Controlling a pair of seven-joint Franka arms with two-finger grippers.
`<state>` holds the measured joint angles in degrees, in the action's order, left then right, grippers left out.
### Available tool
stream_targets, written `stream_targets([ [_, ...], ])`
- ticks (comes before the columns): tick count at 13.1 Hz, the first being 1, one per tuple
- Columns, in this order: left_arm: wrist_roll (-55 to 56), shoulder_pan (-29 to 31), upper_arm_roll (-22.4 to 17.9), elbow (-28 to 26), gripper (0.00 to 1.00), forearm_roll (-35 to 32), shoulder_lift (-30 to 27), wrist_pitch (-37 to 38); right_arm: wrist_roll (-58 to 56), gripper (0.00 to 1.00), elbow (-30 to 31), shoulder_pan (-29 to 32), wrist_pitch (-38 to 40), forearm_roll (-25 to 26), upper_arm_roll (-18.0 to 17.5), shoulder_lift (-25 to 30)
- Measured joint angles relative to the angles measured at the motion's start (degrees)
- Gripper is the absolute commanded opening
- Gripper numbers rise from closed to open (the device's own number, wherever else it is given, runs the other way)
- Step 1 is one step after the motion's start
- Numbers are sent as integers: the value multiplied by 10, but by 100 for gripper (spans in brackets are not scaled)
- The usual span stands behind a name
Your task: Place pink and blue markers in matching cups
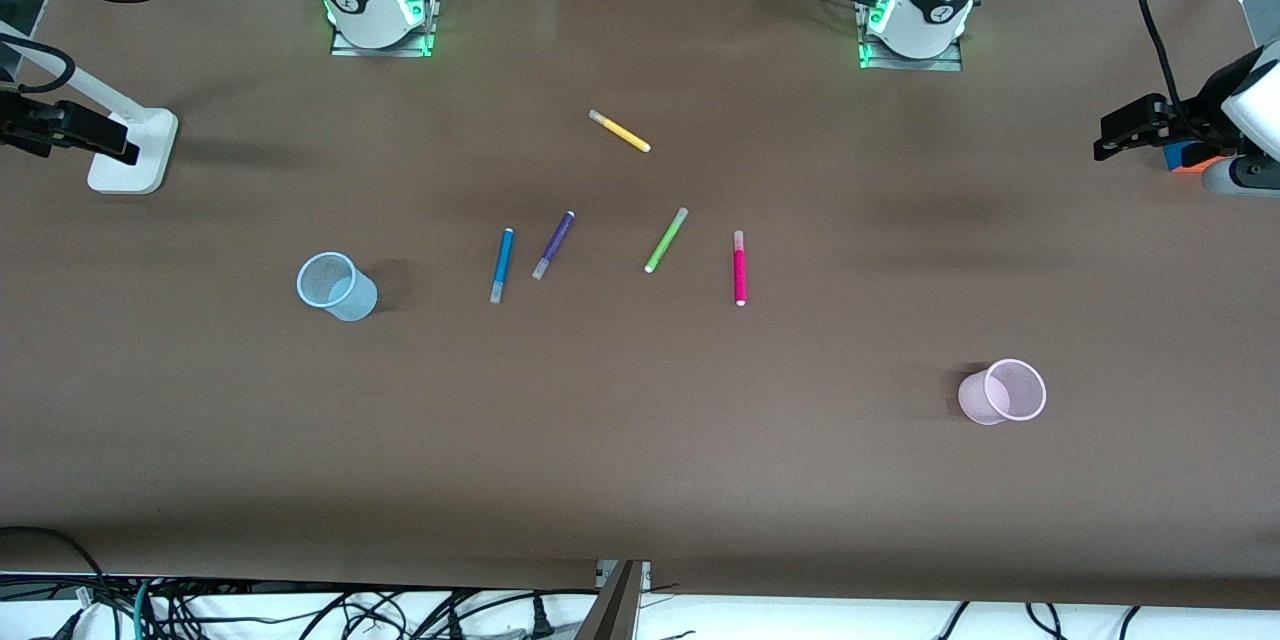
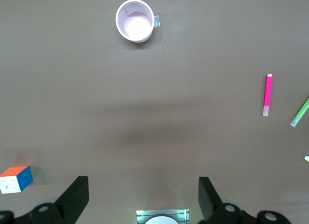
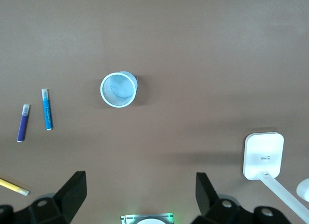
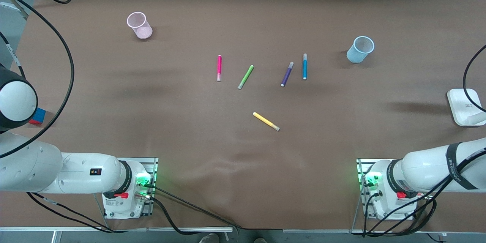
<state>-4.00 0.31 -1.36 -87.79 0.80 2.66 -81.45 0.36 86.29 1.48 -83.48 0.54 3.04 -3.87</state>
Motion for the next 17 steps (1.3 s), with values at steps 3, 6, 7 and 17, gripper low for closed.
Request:
stream_targets([
  [3, 0, -1, 0, 0, 100, 0, 0, 0, 0, 100, 0, 0, 0, 0, 0, 0],
  [6, 0, -2, 0, 0, 100, 0, 0, 0, 0, 100, 0, 0, -1, 0, 0, 0],
  [7, 0, -3, 0, 0, 100, 0, 0, 0, 0, 100, 0, 0, -1, 0, 0, 0],
  [17, 0, -6, 1, 0, 100, 6, 0, 0, 0, 100, 1, 0, -32, 0, 0, -46],
])
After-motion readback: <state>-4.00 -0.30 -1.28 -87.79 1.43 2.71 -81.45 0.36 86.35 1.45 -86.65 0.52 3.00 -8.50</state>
